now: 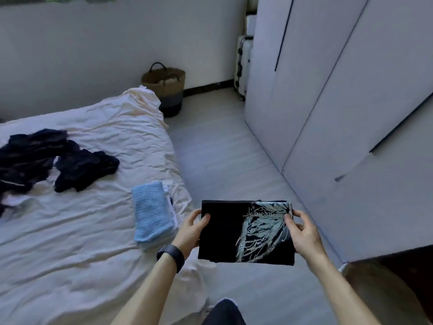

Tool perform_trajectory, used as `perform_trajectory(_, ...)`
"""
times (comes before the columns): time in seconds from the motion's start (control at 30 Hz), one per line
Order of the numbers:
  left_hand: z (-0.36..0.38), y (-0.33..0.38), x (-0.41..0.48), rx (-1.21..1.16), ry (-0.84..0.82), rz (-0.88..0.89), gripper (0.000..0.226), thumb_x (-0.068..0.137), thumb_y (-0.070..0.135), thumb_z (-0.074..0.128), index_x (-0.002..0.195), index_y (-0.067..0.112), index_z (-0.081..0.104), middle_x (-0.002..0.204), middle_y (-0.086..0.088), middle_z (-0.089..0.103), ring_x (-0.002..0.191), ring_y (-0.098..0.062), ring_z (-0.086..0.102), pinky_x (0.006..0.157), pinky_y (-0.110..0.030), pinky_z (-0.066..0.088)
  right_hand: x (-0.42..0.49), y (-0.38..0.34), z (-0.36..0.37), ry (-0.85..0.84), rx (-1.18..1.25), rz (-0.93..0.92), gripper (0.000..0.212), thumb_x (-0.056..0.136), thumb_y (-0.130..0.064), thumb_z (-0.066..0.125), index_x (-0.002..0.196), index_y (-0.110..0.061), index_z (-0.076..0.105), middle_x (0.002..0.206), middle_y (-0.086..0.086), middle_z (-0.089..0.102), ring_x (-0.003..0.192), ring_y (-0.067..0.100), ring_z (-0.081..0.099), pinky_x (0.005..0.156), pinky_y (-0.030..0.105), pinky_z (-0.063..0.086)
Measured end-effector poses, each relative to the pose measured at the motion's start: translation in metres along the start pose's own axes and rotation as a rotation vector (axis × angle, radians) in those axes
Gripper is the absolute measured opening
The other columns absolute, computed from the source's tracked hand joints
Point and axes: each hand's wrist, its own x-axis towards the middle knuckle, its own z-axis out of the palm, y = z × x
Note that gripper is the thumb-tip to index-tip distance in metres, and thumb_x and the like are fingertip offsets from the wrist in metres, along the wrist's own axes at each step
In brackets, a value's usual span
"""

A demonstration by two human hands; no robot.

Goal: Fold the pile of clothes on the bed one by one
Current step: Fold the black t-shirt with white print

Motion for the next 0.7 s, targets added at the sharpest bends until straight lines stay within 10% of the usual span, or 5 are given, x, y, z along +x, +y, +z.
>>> perform_trajectory(0.27, -0.034, -0.026, 0.023, -0.32, 0.402, -0.058, 0.007, 0.101, 0.023, 0.058, 0.106, 0.022, 0.063, 0.093, 0.002, 0.07, 0.069, -0.004, 0.067, 0.051, -0.019, 0.05, 0.109, -0.042, 0.086, -0.374, -0.211, -0.05, 0.006, 0.098, -0.04, 0.063, 0.103, -0.043, 0.062, 0.088, 0.004, 0.078, 0.08, 0.028, 0.074, 0.076, 0.051, 0.06)
perform_trajectory(0.5, -0.067, -0.041, 0.063, -0.543, 0.704, -0.082, 0.009, 0.102, 0.015, 0.055, 0.096, 0.021, 0.06, 0.099, -0.004, 0.067, 0.091, -0.019, 0.062, 0.097, -0.046, 0.05, 0.171, -0.109, 0.19, -0.667, -0.472, -0.143, 0.007, 0.101, -0.042, 0.057, 0.105, -0.039, 0.06, 0.092, 0.009, 0.077, 0.078, 0.029, 0.076, 0.075, 0.052, 0.062)
perform_trajectory(0.7, -0.088, -0.053, 0.091, -0.738, 0.872, -0.129, 0.023, 0.102, 0.025, 0.056, 0.122, 0.014, 0.057, 0.118, -0.009, 0.068, 0.11, -0.028, 0.065, 0.099, -0.048, 0.051, 0.204, -0.165, 0.275, -0.833, -0.69, -0.301, 0.011, 0.1, -0.049, 0.055, 0.109, -0.046, 0.059, 0.093, 0.002, 0.075, 0.081, 0.022, 0.074, 0.081, 0.049, 0.061)
